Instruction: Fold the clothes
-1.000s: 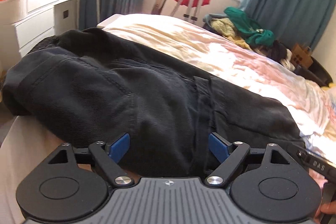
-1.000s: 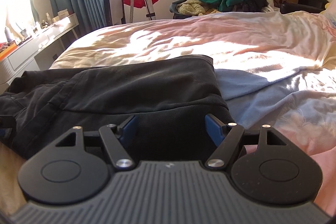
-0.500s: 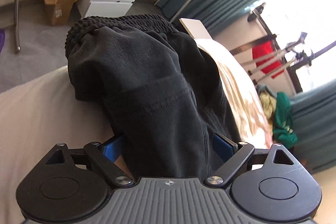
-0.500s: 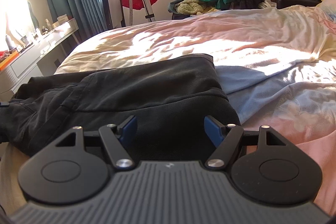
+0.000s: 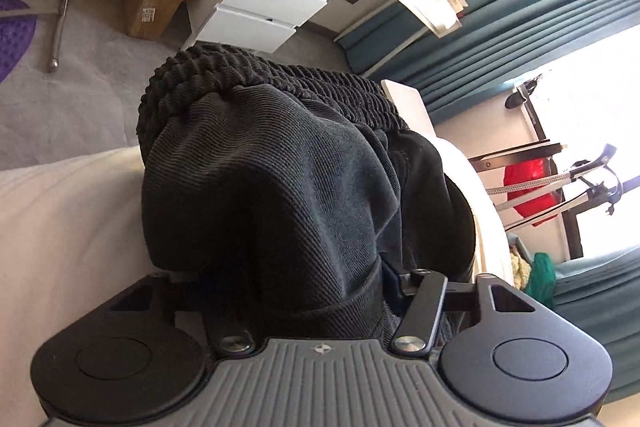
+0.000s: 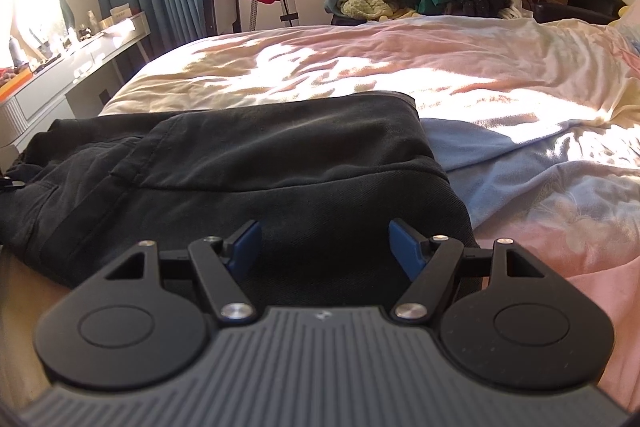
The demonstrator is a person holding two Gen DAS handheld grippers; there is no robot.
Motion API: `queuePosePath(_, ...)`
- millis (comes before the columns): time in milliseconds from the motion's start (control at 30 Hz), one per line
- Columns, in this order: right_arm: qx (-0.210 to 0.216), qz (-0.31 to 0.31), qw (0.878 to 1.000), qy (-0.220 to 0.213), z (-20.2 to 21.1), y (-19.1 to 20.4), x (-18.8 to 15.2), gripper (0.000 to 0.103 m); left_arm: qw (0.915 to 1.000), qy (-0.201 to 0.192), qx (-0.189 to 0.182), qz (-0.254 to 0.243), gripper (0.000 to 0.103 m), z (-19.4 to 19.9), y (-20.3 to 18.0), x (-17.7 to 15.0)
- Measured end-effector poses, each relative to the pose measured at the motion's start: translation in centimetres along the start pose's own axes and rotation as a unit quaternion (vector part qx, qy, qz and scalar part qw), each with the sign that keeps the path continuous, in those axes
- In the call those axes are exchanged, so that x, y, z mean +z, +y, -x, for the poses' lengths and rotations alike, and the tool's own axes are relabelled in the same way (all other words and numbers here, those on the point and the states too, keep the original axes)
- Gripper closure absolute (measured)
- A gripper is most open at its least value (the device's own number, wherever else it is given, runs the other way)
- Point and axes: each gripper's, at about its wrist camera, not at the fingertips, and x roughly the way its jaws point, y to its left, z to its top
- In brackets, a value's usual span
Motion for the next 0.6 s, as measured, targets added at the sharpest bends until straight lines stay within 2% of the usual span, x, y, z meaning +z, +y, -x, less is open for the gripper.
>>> queuePosePath(67,0.001,0.0,1.0,0.011,-0.7,-0.2,-0.3,0.03,0.9999,-0.012,-0.003,-0.006,0.073,0.7,-0.7,-0.5)
queuePosePath(200,0.005,-0.005,1.0,0.014,-0.9,-0.4,-0.4,0.029,0.9974,-0.044,0.003,-0.057,0.078,2.0,-2.7,-1.8)
queuePosePath(367,0.029,-0.066,0.997,0.005,0.2,-2.1,0.4,0.031,0.9886,-0.092,0.005,-0.119,0.081,4.2,-6.7,-4.2)
queuePosePath(500,0.04,-0.105,0.994,-0.005,1.0,-3.7,1.0,0.031,0.9741,-0.138,0.004,-0.179,0.081,6.4,-10.1,-6.7)
queuePosePath(600,0.043,-0.126,0.991,-0.02,1.7,-5.0,1.4,0.031,0.9546,-0.185,0.003,-0.234,0.082,8.5,-13.7,-9.5)
